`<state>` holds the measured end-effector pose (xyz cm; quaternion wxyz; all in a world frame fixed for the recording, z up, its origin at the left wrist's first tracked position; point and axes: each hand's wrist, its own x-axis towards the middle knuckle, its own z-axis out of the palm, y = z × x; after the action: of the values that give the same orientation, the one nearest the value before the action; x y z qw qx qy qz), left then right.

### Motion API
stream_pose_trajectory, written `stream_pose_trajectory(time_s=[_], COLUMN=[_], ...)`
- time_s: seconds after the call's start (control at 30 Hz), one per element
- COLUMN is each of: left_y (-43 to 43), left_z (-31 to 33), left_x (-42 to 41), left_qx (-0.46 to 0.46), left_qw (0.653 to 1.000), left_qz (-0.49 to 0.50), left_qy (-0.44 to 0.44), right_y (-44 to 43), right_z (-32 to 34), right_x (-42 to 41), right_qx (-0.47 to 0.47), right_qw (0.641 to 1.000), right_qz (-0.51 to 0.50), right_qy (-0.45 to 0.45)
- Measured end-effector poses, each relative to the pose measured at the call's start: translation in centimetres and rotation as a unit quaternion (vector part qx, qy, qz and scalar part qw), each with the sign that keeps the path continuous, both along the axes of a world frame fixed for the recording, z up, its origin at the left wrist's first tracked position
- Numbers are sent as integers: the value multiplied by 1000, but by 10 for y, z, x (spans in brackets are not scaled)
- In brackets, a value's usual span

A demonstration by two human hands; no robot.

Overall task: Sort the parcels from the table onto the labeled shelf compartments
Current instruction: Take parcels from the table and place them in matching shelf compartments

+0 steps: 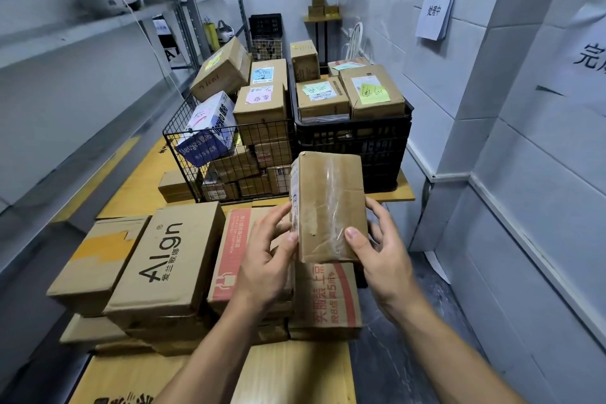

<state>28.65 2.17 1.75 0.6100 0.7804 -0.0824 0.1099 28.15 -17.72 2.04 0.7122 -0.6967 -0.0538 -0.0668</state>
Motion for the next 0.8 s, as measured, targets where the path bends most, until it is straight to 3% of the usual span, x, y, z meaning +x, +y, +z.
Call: stream_pose_trajectory(time_s=[0.07,0.3,0.57,0.7,0.8], left_y=[3,5,32,45,66], left_z=[-4,-6,14,20,21], left_x=[2,-1,-25,-40,-58], left_qx=[15,-73,108,208,220], left_qw=[1000,996,990,963,955], left_qz=[-4,-36,76,147,185], left_qy=[20,43,-46,-85,-72], right_y=[0,0,4,34,63], right_z=[-2,-7,9,11,10], right_x=[1,1,6,5,3], right_qx=[21,58,-142,-63,-56], right_qw=[1000,997,988,990,985], right_qz=[9,45,58,128,160], right_qy=[-9,-9,17,12,-5])
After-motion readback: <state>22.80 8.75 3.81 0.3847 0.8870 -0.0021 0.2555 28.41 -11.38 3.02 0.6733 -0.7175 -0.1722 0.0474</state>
